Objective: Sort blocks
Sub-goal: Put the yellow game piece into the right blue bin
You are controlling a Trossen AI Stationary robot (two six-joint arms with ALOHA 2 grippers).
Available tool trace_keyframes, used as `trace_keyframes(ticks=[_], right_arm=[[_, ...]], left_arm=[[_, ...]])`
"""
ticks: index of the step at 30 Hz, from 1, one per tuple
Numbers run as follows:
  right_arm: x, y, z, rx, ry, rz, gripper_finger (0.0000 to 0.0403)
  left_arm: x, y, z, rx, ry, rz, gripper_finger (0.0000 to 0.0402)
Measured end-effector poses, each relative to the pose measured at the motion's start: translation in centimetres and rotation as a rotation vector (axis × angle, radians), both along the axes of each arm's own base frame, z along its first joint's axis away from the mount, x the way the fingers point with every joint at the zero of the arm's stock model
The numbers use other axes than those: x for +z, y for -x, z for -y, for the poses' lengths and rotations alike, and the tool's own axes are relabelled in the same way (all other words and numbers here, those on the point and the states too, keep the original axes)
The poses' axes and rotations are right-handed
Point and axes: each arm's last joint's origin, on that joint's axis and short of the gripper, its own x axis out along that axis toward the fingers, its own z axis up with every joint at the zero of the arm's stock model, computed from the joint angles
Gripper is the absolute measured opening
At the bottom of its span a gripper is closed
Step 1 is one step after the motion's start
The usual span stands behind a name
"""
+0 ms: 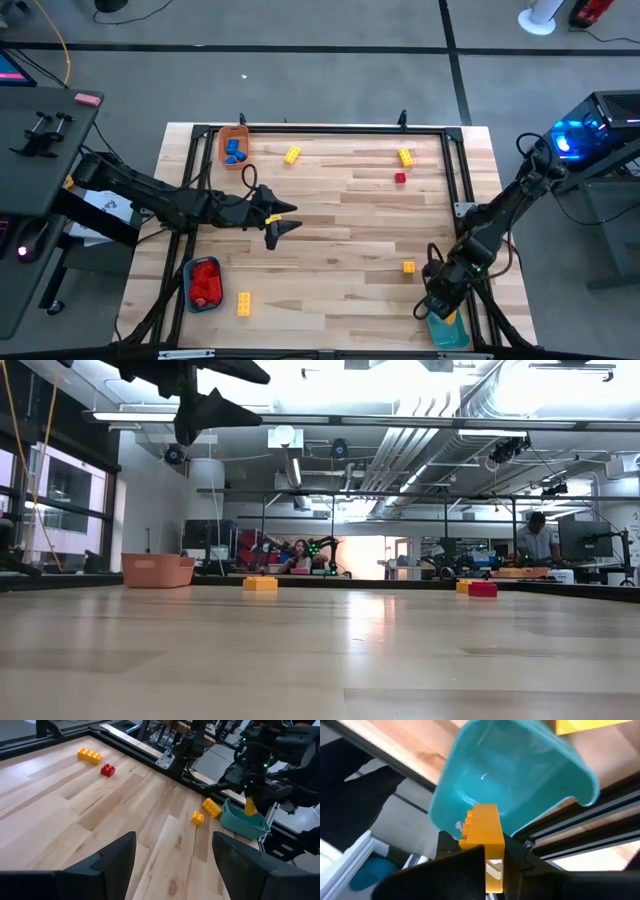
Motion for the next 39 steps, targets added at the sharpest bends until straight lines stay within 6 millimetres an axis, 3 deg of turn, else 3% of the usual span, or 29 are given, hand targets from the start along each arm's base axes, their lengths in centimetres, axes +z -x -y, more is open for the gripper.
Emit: trace_keyframes(ticks=[6, 14, 18, 22, 26, 32, 39], right_arm=[[0.2, -0.2, -0.3, -0.018, -0.032, 0.012, 0.0019], [1.0, -0.5, -0.6, -0.014, -0.061, 0.023, 0.0118], [1.4, -0.7, -0.5, -0.028, -0.100, -0.039, 0.0149], [1.6, -1.1, 0.2, -0.122, -0.035, 0.006, 0.0153], [1.4, -0.7, 2.0, -0.258, 0.142, -0.016, 0.0149], [1.1, 1.1, 3.9, -0.418, 0.378, -0.182, 0.0148], [-1.1, 1.5, 4.3, -0.486, 0.419, -0.204, 0.0148]], left_arm=[[0.0, 0.0, 0.1, -0.016, 0.003, -0.004, 0.0245], [0.0, 0.0, 0.1, -0.016, 0.003, -0.004, 0.0245], [0.0, 0.0, 0.1, -0.016, 0.003, -0.005, 0.0245], [0.0, 0.0, 0.1, -0.016, 0.003, -0.005, 0.0245], [-0.1, 0.0, 0.1, -0.016, 0.002, -0.006, 0.0245], [0.0, 0.0, 0.1, -0.019, 0.003, -0.007, 0.0245], [0.0, 0.0, 0.1, -0.023, 0.005, -0.008, 0.0245]])
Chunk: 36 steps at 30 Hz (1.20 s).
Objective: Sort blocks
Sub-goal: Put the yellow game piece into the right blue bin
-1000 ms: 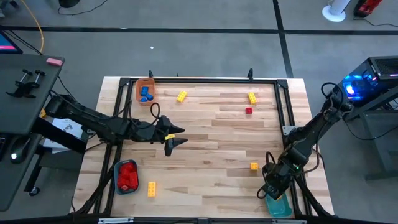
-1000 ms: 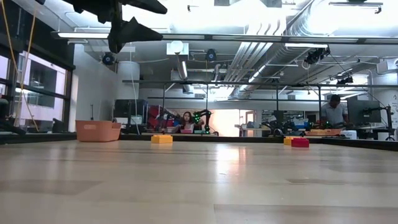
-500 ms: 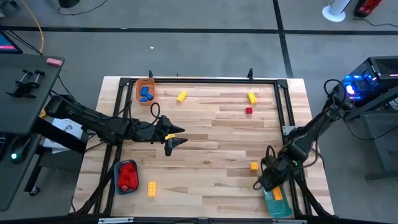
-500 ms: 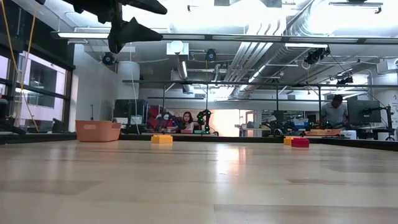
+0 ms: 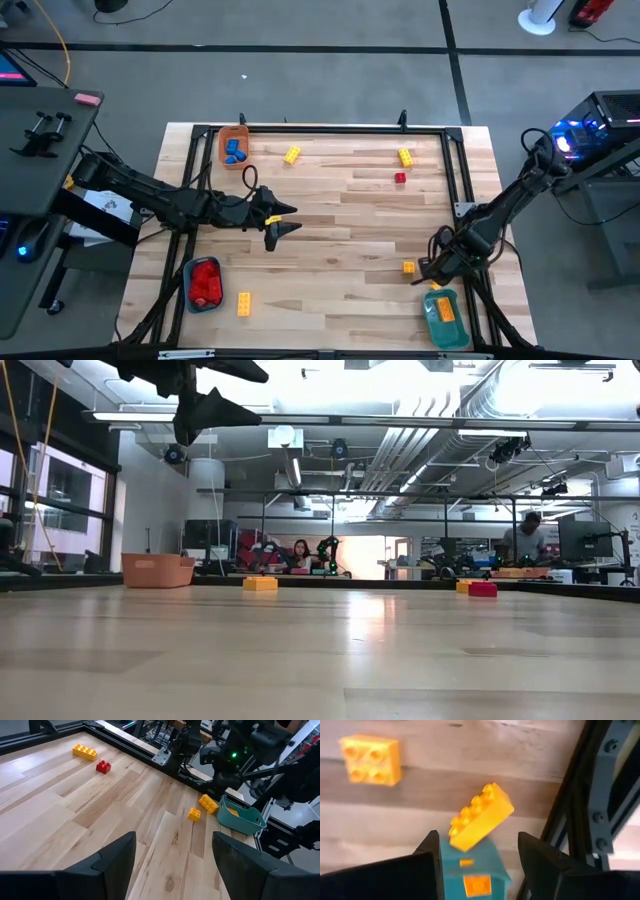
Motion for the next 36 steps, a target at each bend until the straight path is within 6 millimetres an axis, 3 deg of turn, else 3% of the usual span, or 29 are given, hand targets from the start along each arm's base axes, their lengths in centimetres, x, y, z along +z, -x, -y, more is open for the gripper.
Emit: trace_keyframes(ticks=[13, 24, 36], right_arm=[[-4.0, 0.8, 0.7, -0.086, -0.015, -0.022, 0.0148], [-5.6, 1.0, 0.9, -0.127, -0.027, 0.015, 0.0148], [-5.6, 0.4, 1.0, -0.096, 0.039, 0.152, 0.0148]], left_arm=[[0.0, 0.0, 0.0, 0.001, 0.003, 0.000, 0.0245], [0.0, 0.0, 0.0, 0.001, 0.002, -0.001, 0.0245], [0.0, 0.0, -0.1, 0.010, -0.003, -0.001, 0.0245]])
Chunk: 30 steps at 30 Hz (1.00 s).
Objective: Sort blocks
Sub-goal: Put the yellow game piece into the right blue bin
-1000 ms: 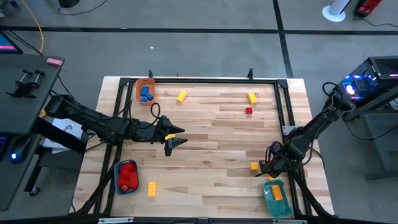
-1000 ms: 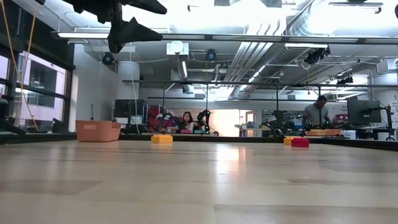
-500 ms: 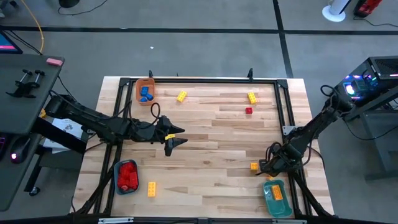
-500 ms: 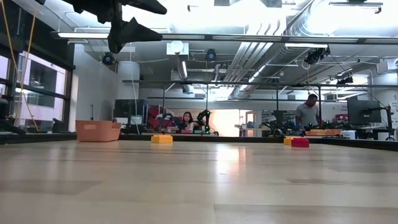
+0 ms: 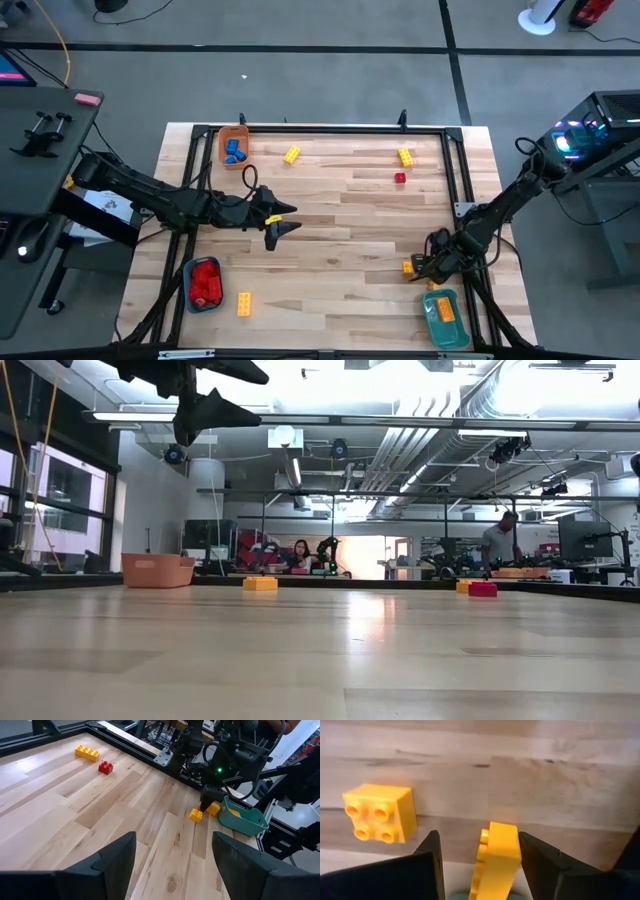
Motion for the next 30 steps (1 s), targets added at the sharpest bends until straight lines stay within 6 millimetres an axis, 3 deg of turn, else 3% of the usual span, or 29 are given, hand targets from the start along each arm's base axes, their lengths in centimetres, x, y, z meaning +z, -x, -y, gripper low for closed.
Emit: trace_keyframes(ticks=[6, 14, 18, 24, 30], right_arm=[[0.2, 0.2, -0.6, 0.041, -0.095, -0.046, 0.0148], [0.1, 0.6, -0.7, 0.009, -0.061, -0.061, 0.0145], [0.1, 0.8, -0.5, 0.012, -0.043, -0.075, 0.0111], [0.0, 0.9, -0.4, 0.068, -0.024, -0.080, 0.0012], [1.0, 0.6, -0.6, 0.129, -0.039, -0.042, 0.0006]], left_arm=[[0.0, 0.0, 0.0, 0.001, 0.002, 0.000, 0.0245], [0.0, 0.0, 0.0, 0.003, 0.000, 0.000, 0.0245], [0.0, 0.0, 0.0, 0.004, 0.000, 0.000, 0.0245], [0.0, 0.0, 0.0, 0.004, 0.001, 0.001, 0.0245], [0.3, -0.1, 0.0, 0.017, 0.054, 0.038, 0.0245]])
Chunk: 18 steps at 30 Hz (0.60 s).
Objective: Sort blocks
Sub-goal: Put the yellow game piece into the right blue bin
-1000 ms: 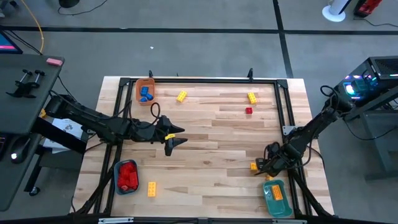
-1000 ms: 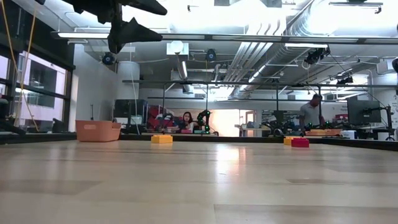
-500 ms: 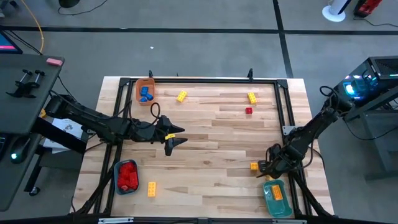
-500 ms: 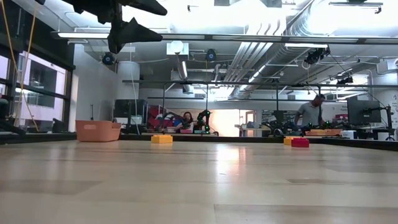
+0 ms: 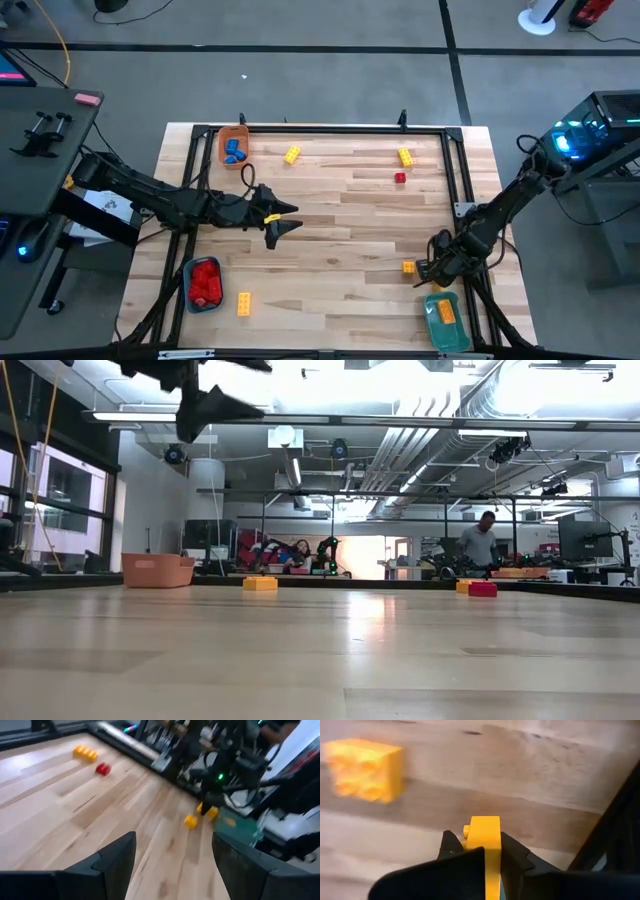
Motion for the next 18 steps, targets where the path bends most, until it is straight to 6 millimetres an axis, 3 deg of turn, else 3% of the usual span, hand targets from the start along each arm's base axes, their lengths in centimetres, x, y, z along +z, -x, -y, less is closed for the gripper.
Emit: trace_keyframes(ticks=[5, 10, 14, 18], right_arm=[[3.8, -0.5, 0.3, -0.029, 0.111, 0.143, 0.0002], [9.1, -1.8, 1.3, -0.144, 0.412, 0.558, 0.0001], [13.0, -3.7, 2.1, -0.188, 0.681, 0.871, 0.0001], [16.2, -6.1, 2.5, -0.145, 0.844, 1.036, 0.0000]], left_arm=[[1.6, -0.4, 0.2, -0.036, -0.067, 0.098, 0.0245], [4.2, -1.6, 0.3, -0.021, -0.299, 0.124, 0.0245], [5.9, -4.0, 0.4, -0.043, -0.442, 0.133, 0.0245], [6.7, -7.3, 0.8, -0.126, -0.462, 0.175, 0.0245]])
